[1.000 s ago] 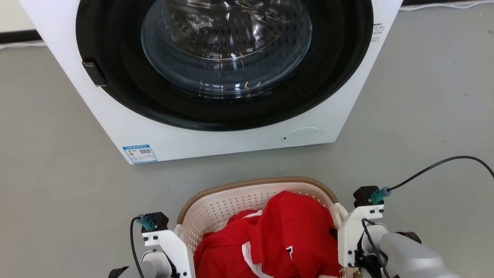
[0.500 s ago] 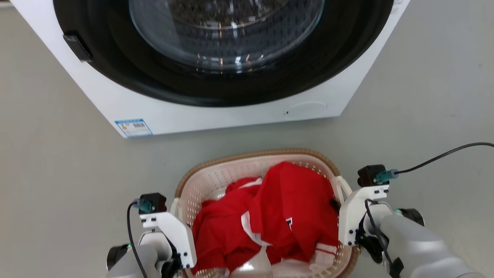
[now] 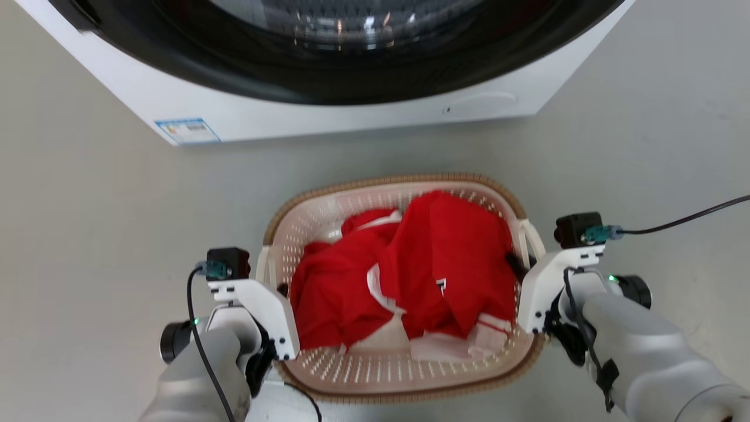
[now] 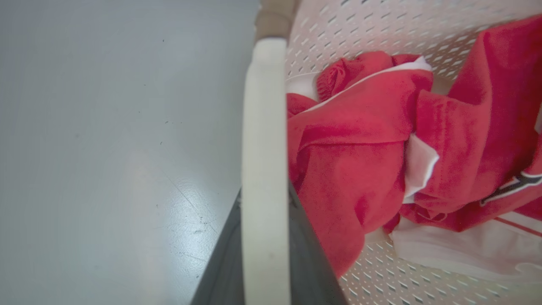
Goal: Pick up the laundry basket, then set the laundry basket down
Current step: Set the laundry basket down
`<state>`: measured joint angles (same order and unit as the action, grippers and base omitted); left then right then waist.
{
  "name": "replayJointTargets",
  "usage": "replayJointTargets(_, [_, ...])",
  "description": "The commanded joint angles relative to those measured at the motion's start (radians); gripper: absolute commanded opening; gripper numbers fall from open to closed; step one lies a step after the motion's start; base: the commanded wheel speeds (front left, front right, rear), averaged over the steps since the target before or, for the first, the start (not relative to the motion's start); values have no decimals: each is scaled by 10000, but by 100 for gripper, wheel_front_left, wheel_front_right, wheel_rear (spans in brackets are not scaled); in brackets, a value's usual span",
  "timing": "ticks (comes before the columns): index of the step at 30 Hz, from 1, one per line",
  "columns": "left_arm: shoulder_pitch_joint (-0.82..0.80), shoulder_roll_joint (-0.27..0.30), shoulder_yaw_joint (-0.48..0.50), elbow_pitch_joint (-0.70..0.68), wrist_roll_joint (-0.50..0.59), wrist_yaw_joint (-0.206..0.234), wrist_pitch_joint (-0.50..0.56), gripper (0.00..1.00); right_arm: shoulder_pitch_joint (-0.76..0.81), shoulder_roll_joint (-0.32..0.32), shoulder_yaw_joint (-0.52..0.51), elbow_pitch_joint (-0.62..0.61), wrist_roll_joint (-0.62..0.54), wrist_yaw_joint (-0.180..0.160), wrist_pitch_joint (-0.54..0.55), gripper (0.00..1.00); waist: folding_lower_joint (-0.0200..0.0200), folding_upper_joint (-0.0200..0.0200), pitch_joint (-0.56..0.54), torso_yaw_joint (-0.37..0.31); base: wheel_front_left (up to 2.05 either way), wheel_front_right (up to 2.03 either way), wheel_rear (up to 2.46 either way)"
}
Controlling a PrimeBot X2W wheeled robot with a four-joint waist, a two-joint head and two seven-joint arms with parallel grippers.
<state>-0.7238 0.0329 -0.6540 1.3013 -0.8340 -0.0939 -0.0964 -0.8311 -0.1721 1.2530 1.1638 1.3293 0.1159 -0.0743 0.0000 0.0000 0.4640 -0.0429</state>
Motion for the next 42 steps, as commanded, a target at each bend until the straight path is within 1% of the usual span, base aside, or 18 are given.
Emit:
replayJointTargets(1, [-334,240,143,-105,116,64,-223,0,59,-80,58,-117,-117,148,-198,0,0,0,360,27,0,0,0])
replayJointTargets(9, [-895,234,99,-105,183,167,-794,0,-361,-271,78,-218,-97,148,-802,0,0,0,1398,83,0,0,0])
replayJointTargets(19, [-1452,208,-28,-105,245,339,-1071,0,-630,-322,105,-239,56,148,-1089,0,0,0,2390,163,0,0,0])
replayJointTargets(29, [-1678,192,-136,-105,227,393,-1186,0,-740,-268,115,-266,260,148,-1374,0,0,0,3003,175,0,0,0])
replayJointTargets(42, [-1973,181,-233,-105,224,455,-1471,0,-1000,-382,79,-291,400,148,-1742,0,0,0,3742,259,0,0,0])
